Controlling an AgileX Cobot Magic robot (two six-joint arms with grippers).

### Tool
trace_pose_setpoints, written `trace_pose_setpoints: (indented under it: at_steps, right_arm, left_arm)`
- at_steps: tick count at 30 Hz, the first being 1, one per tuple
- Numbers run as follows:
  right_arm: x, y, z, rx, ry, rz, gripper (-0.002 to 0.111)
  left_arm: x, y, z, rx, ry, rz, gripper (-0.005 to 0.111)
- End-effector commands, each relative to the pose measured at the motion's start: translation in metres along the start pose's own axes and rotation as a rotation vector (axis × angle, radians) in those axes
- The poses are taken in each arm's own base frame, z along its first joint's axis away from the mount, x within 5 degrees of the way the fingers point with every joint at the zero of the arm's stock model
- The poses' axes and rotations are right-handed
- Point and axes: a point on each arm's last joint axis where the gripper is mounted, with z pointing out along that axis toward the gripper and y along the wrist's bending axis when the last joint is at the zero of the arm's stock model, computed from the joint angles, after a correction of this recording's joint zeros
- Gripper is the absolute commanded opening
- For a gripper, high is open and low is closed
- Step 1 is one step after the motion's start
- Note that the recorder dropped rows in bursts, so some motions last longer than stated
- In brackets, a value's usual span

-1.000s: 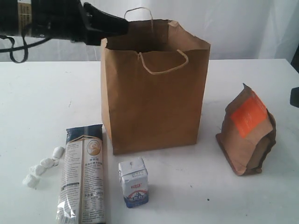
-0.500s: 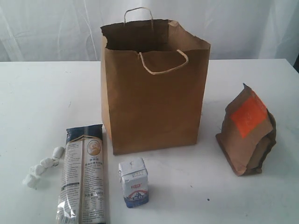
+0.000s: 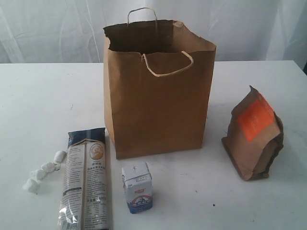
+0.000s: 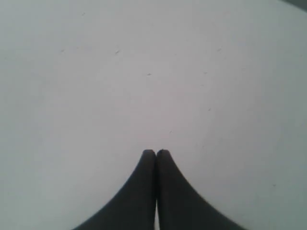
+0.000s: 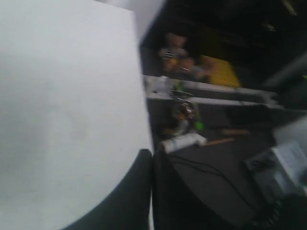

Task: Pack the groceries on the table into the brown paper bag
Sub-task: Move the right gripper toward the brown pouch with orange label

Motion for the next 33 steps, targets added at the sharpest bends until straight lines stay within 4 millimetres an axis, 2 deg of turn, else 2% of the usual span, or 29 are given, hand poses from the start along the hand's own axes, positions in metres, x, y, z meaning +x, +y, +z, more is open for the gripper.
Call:
trace_pose_setpoints:
  at_steps: [1,4,6,10,13,14,16,18,21,25,27,29,33]
  right_arm:
    - [0.006,-0.01,0.001,0.123,0.083,0.082,0.0]
    - [0.015,-0.001,0.002,0.02,0.183,0.01,0.0]
    - [0.022,0.007,0.002,-0.061,0.234,-0.038,0.0]
    - [0.036,0.023,0.001,-0.206,0.347,-0.008,0.0]
    - [0.047,0.037,-0.001,-0.346,0.438,0.016,0.0]
    - [0.049,0.042,-0.003,-0.398,0.44,0.023,0.0]
    - [0.046,0.048,-0.012,-0.482,0.334,0.078,0.0]
    - [0.036,0.049,-0.028,-0.536,0.107,0.18,0.0]
    - [0.029,0.037,-0.053,-0.497,-0.176,0.247,0.0]
    - [0.037,0.026,-0.08,-0.405,-0.452,0.166,0.0]
    - [0.043,0.025,-0.08,-0.368,-0.568,0.204,0.0]
    - [0.05,0.032,-0.068,-0.38,-0.588,0.264,0.0]
    - [0.07,0.053,-0.034,-0.465,-0.418,0.329,0.0]
  left_arm:
    - [0.015,0.009,-0.025,-0.058,-0.047,-0.003,0.0]
    - [0.01,-0.003,-0.044,-0.006,-0.121,0.02,0.0]
    - [0.009,-0.02,-0.055,0.082,-0.15,0.068,0.0]
    - [0.015,-0.062,-0.079,0.341,-0.171,0.236,0.0]
    - [0.016,-0.075,-0.104,0.445,-0.248,0.362,0.0]
    - [0.014,-0.074,-0.114,0.455,-0.289,0.363,0.0]
    - [0.008,-0.068,-0.132,0.451,-0.375,0.337,0.0]
    - [0.002,-0.058,-0.154,0.417,-0.485,0.28,0.0]
    - [-0.002,-0.043,-0.184,0.392,-0.631,0.234,0.0]
    - [0.001,-0.038,-0.206,0.412,-0.731,0.31,0.0]
    - [0.006,-0.036,-0.207,0.418,-0.738,0.322,0.0]
    - [0.012,-0.035,-0.202,0.412,-0.72,0.326,0.0]
    - [0.033,-0.03,-0.179,0.382,-0.629,0.342,0.0]
